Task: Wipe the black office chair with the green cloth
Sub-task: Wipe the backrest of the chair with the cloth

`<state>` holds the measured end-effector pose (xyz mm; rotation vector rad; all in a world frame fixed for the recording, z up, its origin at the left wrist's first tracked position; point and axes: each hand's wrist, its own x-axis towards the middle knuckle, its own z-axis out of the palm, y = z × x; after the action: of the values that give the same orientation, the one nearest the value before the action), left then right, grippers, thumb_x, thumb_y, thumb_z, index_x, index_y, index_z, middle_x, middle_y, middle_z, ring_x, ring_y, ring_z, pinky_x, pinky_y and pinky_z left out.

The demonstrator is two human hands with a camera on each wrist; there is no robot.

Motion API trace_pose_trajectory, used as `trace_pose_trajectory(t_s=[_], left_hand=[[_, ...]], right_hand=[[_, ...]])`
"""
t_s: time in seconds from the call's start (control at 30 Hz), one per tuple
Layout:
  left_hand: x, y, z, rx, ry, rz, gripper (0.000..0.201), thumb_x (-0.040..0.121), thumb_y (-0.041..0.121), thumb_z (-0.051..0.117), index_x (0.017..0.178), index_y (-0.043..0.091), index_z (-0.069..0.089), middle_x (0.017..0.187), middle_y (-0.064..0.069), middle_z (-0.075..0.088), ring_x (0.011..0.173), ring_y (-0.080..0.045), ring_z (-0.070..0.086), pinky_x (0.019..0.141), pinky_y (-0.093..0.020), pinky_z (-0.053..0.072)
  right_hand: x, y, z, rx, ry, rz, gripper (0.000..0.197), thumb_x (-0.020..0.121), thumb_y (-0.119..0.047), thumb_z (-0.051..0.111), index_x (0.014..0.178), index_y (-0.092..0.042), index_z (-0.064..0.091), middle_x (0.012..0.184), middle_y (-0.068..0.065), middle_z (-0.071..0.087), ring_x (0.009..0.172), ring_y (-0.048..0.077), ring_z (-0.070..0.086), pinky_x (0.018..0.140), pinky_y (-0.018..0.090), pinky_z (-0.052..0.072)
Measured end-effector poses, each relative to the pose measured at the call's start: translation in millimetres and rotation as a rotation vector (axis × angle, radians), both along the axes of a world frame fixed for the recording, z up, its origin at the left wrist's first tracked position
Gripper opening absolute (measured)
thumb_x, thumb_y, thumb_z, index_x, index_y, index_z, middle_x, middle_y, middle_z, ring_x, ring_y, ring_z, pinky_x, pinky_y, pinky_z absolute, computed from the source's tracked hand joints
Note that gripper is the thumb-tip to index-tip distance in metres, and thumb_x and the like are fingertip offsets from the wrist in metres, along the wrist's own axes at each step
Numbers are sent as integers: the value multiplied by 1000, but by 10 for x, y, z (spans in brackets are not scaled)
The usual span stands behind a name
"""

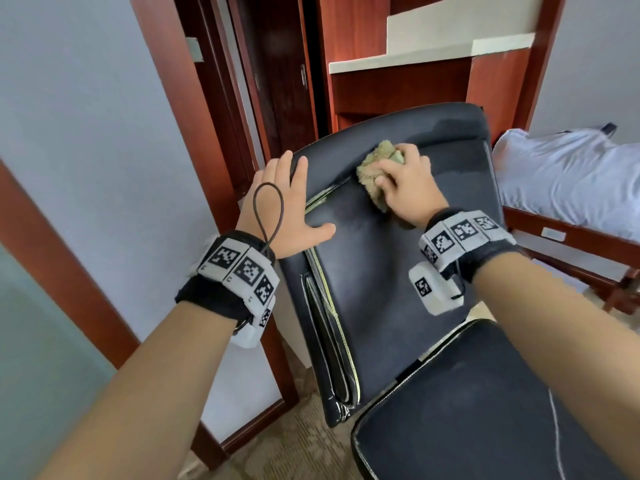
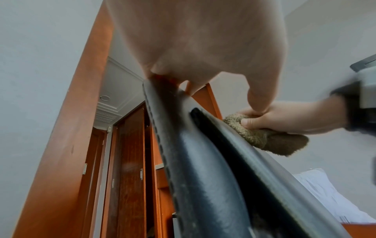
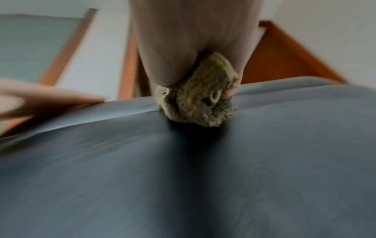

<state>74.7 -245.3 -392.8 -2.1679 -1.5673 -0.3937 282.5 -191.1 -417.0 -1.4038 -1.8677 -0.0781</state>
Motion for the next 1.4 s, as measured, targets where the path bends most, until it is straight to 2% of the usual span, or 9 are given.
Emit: trace_pose_trajectory(t_s=[0.07, 0.17, 0.33, 0.57, 0.67, 0.8, 1.03, 1.2, 1.4], left_hand=[[14, 1, -13, 1, 6, 5, 106, 73, 67, 51, 149, 3, 13, 155, -21, 12, 142, -31, 14, 113, -40, 13], [11, 41, -28, -3, 36, 33, 106, 76, 65, 54, 149, 4, 10, 156, -19, 8, 142, -30, 11, 113, -39, 12], [4, 50, -62, 28, 46, 38, 106, 75, 65, 55, 149, 3, 12, 155, -21, 11, 142, -32, 13, 112, -41, 13], [0, 44, -49, 8, -4, 20, 109, 64, 67, 41, 148, 2, 20, 153, -22, 17, 140, -34, 20, 110, -43, 18], [33, 66, -23, -13, -14, 30, 110, 63, 70, 36, 149, 3, 17, 155, -20, 14, 141, -31, 17, 112, -41, 15], [45, 100, -45, -4, 16, 28, 104, 77, 65, 53, 149, 2, 13, 155, -20, 11, 142, -31, 13, 113, -40, 13], [64, 83, -56, 6, 38, 44, 105, 77, 64, 53, 149, 2, 10, 155, -20, 9, 142, -32, 11, 114, -42, 12], [70, 84, -52, 10, 42, 50, 105, 76, 65, 54, 149, 2, 11, 155, -21, 10, 142, -33, 13, 113, -42, 13], [72, 73, -51, 20, 111, 60, 109, 75, 67, 54, 149, 0, 9, 154, -24, 9, 141, -36, 14, 112, -44, 15]], right_hand=[[180, 144, 79, -81, 32, -128, 30, 96, -18, 45, 123, -16, 58, 137, 19, 31, 116, 41, 34, 103, 39, 26], [193, 204, 110, -134, 62, -140, 32, 96, -19, 45, 125, -16, 57, 137, 19, 31, 118, 43, 32, 106, 40, 23], [-186, -86, 46, -15, -60, 67, 30, 93, -16, 49, 120, -18, 62, 137, 17, 31, 114, 38, 34, 104, 34, 20], [-223, -39, 107, -3, -183, 202, 32, 94, -11, 46, 119, -22, 63, 135, 15, 35, 114, 38, 35, 105, 43, 27], [30, 166, 161, -45, -113, 99, 32, 95, -11, 44, 120, -19, 63, 136, 17, 34, 118, 39, 35, 107, 38, 23], [276, 323, 152, -91, 16, -64, 32, 95, -13, 44, 121, -20, 62, 140, 15, 31, 122, 37, 32, 107, 34, 24], [191, 191, -8, -78, 134, -144, 40, 94, -23, 45, 134, -24, 44, 150, 12, 15, 126, 38, 25, 105, 44, 25], [26, 57, -88, -63, 246, -154, 37, 91, -24, 52, 127, -13, 52, 135, 17, 33, 118, 37, 40, 97, 35, 32], [-366, -252, -158, 19, 99, 188, 31, 88, -13, 56, 119, -10, 62, 122, 18, 41, 109, 36, 42, 97, 35, 33]])
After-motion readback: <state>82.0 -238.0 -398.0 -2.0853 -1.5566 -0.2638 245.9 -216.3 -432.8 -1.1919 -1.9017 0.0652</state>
